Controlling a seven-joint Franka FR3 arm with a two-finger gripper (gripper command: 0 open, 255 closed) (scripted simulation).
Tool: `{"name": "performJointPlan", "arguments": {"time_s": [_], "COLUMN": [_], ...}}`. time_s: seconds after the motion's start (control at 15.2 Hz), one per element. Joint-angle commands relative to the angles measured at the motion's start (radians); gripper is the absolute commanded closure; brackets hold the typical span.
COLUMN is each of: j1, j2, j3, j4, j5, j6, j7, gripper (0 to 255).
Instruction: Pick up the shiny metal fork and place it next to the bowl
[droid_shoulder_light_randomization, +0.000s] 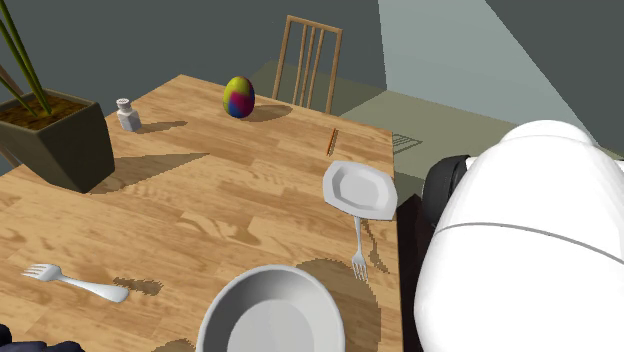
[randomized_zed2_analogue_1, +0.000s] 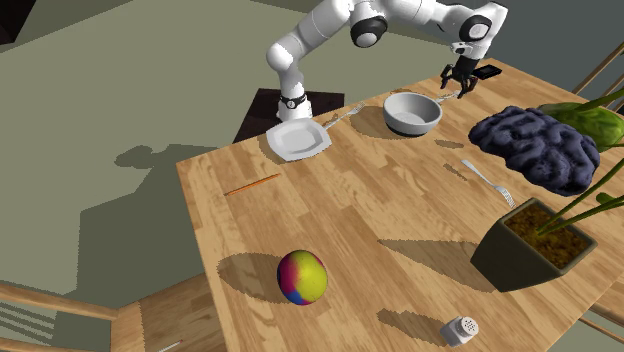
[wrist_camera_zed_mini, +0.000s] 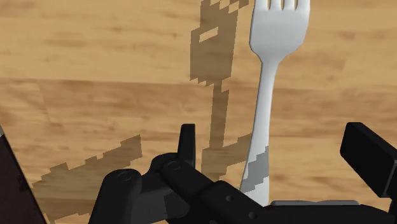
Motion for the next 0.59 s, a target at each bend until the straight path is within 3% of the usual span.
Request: {"name": "performJointPlan", "arguments": {"time_s": [0.0,0.2,0.53], "j1": [0.009,0.045,0.045], "j2": [-0.004,-0.005,-0.005], "j3": [0.003,0.005,0.005], "j4": [0.030,0.133,0.133], "j5": [0.005,0.014,0.014], "j6": [-0.030,-0.119,-0.119], "j7": [-0.007,-0.028,-0.028], "gripper": [0,0,0]}}
